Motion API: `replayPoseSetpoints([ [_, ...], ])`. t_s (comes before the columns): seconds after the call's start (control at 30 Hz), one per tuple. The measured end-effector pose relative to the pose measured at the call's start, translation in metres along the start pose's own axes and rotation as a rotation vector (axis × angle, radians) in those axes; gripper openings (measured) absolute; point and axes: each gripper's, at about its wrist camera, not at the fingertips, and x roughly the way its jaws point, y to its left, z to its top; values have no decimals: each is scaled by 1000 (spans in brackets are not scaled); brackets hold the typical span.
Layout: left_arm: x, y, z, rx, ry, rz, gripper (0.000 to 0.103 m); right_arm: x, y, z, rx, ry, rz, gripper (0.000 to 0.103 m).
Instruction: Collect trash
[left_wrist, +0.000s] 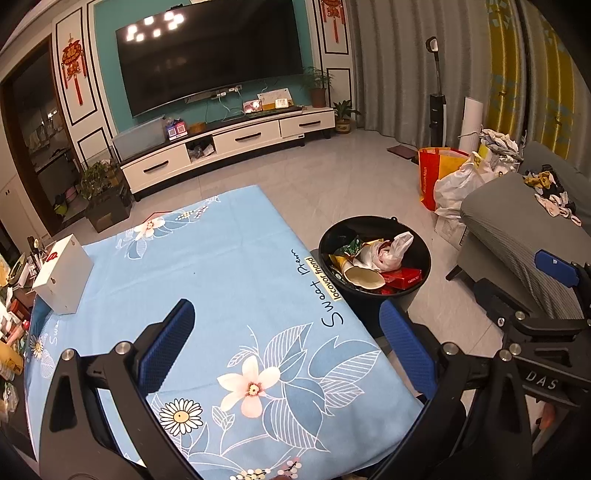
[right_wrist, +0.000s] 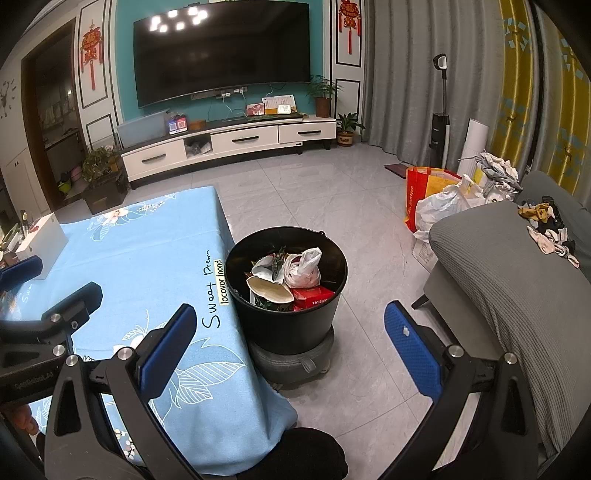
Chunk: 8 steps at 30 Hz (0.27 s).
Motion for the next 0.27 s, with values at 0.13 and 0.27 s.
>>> replayPoseSetpoints([
  [0.13, 1, 0, -1, -3, 2, 2, 100, -1, 0, 0, 1, -2, -1, 99],
  [0.27, 2, 1, -2, -8, 7, 6, 100, -2, -1, 1, 1, -2, -3, 99],
])
